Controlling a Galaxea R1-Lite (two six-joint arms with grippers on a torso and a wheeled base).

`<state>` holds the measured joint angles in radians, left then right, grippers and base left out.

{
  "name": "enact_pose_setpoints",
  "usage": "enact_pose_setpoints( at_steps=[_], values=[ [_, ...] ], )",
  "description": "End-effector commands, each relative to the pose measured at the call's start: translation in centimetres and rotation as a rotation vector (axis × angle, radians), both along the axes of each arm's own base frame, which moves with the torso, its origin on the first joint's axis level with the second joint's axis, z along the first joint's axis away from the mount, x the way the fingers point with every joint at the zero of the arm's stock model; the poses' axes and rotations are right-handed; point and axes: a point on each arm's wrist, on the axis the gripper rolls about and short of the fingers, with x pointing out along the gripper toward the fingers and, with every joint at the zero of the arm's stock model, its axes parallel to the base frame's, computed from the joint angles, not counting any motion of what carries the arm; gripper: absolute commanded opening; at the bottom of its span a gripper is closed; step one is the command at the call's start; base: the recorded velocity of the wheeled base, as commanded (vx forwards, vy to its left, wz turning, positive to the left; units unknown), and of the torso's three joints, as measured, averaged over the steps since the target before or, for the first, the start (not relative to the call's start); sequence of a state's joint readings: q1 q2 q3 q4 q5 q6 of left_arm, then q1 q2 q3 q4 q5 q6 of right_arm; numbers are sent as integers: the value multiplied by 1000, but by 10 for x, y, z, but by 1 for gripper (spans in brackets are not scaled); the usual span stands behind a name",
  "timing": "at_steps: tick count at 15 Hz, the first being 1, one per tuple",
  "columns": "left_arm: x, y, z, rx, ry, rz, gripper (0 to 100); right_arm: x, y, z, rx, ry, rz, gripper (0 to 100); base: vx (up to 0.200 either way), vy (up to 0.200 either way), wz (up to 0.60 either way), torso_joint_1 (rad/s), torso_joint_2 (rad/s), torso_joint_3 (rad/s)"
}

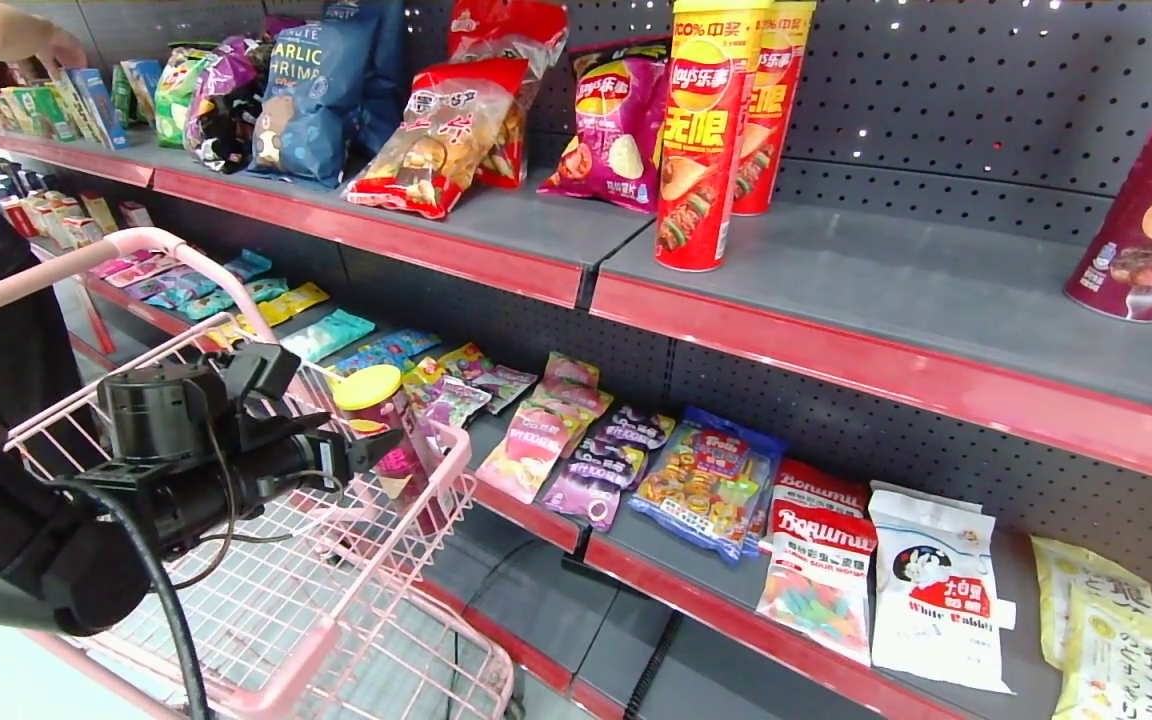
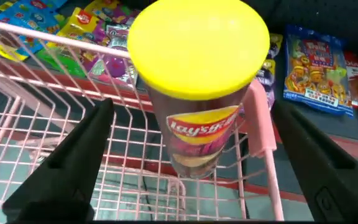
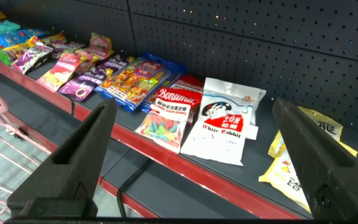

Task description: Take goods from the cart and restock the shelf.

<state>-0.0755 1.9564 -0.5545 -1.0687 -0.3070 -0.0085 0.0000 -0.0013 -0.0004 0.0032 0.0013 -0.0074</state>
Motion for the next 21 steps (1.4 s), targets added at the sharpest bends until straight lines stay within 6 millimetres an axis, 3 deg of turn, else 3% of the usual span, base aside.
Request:
enact_pose_setpoints(
  at_steps=[1,9,10,16,18,21],
  values=[
    [10,-3,-8,0,12,-5,100,0,0,0,0,2,0,100,0,0,0,0,0,0],
    [27,-14,-21,20,11,-45,100,0,0,0,0,2,0,100,0,0,0,0,0,0],
    [28,-14,-23,27,0,-46,0,0,0,0,0,2,0,100,0,0,0,0,0,0],
    [19,-11,-14,24,-22,-41,0,0,0,0,1,0,2,100,0,0,0,0,0,0],
    [8,-8,9,21,-62,-34,0,0,0,0,1,2,3,100,0,0,0,0,0,0],
    [-20,5,62,14,-96,0,0,0,0,0,1,0,3,100,0,0,0,0,0,0]
  ],
)
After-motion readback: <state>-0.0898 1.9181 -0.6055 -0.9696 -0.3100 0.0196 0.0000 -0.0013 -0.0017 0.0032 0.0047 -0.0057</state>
